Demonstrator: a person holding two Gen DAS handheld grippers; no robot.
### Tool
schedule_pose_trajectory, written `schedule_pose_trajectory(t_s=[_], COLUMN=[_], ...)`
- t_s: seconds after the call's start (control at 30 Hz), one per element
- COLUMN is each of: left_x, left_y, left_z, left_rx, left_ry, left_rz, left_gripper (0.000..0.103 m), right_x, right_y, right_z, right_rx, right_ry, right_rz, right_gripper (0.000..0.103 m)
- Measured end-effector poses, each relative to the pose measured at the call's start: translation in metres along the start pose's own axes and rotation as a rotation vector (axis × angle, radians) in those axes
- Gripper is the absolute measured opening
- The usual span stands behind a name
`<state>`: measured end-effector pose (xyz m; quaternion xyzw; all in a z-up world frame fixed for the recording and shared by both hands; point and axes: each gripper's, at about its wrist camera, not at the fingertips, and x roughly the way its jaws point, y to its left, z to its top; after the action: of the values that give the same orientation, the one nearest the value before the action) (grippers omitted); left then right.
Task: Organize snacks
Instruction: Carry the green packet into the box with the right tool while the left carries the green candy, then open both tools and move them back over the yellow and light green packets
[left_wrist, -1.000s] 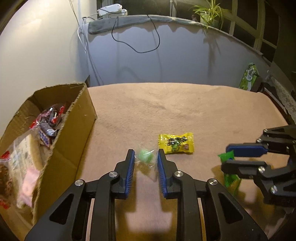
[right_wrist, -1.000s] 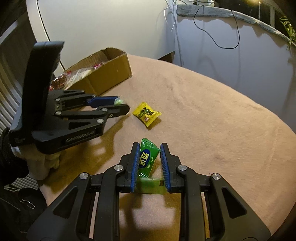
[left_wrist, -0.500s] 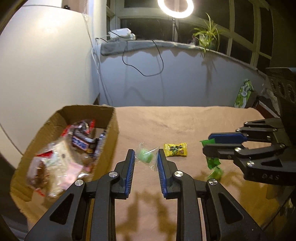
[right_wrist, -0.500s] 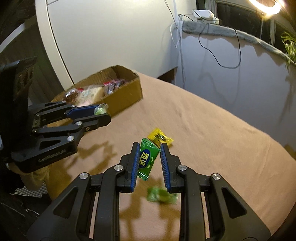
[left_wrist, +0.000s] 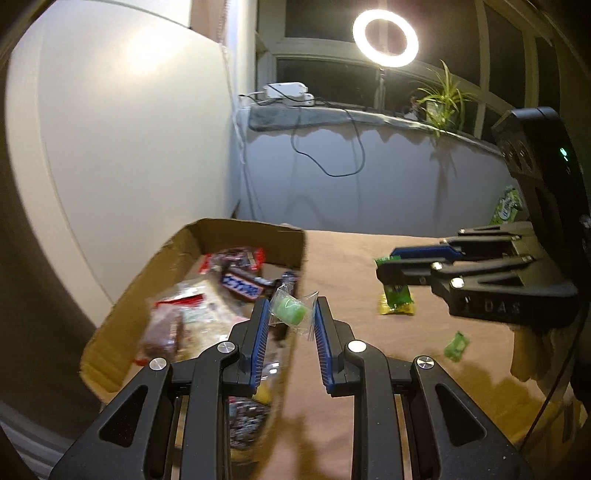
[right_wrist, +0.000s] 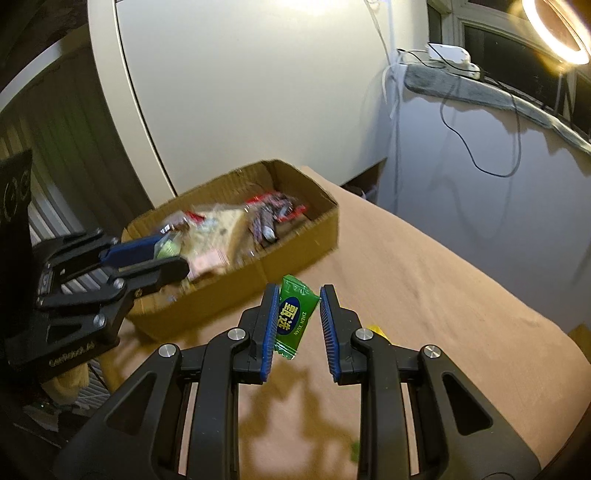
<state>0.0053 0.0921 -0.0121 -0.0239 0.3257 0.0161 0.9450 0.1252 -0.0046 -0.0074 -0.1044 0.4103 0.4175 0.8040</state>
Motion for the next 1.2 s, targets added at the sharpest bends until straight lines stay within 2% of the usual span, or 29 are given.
schedule_pose_trajectory(t_s=[0.37, 0.63, 0.93, 1.2], left_x=[-0.006, -0.002, 0.002, 0.003], left_y=[0.031, 0.047, 0.054, 0.058], left_z=[-0.006, -0.01, -0.01, -0.008], left_rx=[-0.042, -0.068, -0.074, -0.082], left_ry=[-0.011, 0.0, 0.01, 0.009], left_rz=[0.043, 0.057, 0.062, 0.072], left_gripper=[0.023, 0.023, 0.023, 0.027], right_x=[0.034, 0.059, 0.083, 0.09], right_y=[0.025, 0.023, 0.026, 0.029], right_z=[0.04, 0.063, 0.07, 0.073], right_rx=[-0.017, 0.016, 0.022, 0.023], right_ry=[-0.003, 0.011, 0.039, 0.044], right_rz=[0.052, 0.1, 0.123, 0.136], right_gripper=[0.024, 0.024, 0.024, 0.024])
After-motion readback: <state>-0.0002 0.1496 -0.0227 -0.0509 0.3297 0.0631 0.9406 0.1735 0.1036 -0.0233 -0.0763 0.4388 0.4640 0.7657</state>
